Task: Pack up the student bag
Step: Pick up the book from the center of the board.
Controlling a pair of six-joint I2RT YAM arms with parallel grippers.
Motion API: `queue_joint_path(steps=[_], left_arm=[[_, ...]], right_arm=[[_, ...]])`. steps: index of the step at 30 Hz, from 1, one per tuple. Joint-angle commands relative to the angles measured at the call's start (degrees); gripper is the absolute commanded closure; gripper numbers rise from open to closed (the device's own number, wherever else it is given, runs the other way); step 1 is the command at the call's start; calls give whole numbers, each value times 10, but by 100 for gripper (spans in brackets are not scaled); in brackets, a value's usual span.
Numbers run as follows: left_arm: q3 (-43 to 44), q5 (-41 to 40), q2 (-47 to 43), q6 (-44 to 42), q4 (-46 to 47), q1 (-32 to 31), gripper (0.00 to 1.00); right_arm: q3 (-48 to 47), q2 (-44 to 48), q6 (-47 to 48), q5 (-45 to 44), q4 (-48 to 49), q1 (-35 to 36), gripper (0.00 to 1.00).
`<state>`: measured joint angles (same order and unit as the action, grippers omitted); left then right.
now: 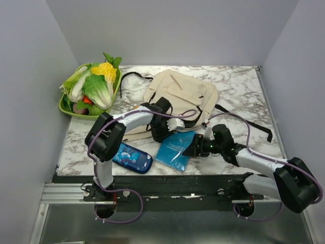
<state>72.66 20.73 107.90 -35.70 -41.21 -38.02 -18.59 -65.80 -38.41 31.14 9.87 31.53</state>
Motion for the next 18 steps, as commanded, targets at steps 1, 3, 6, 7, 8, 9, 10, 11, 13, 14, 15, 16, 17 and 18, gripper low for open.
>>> queue_joint_path(steps=[1, 3, 6, 7, 8, 9, 10, 11, 13, 14, 15, 16, 17, 18], left_arm=[[5, 21, 16, -3, 26, -13, 54], [3, 19, 14, -5, 24, -13, 54], [-2, 17, 6, -11, 25, -13, 54], [-2, 16, 4, -11, 25, -13, 54], [-3, 15, 5, -13, 25, -12, 54], [-2, 16, 5, -14, 24, -13, 54], [-1, 16, 5, -12, 24, -12, 54], [0, 17, 6, -12, 23, -13, 54], [1, 17, 6, -11, 23, -12, 54], [3, 17, 6, -10, 22, -13, 54], [4, 18, 6, -9, 20, -12, 54], [5, 18, 6, -9, 21, -13, 54], [5, 19, 5, -9, 20, -12, 54], [5, 18, 6, -9, 20, -13, 54]], right_arm=[[-1, -40, 0, -70, 1, -1, 22], [-7, -29, 5, -98, -33, -1, 20], [-12, 14, 11, -177, -97, -2, 17], [-13, 49, 12, -203, -118, -2, 16], [-13, 64, 11, -225, -140, -2, 14], [-11, 76, 7, -243, -143, -5, 14], [-11, 90, 1, -278, -144, -7, 14], [-14, 92, -5, -291, -144, -7, 13], [-37, 85, -27, -335, -154, -9, 13], [-44, 73, -32, -343, -152, -9, 13], [-50, 63, -40, -352, -149, -9, 12], [-60, 52, -42, -357, -145, -10, 11], [-64, 17, -40, -352, -130, -11, 11], [-69, -1, -43, -350, -129, -12, 11]])
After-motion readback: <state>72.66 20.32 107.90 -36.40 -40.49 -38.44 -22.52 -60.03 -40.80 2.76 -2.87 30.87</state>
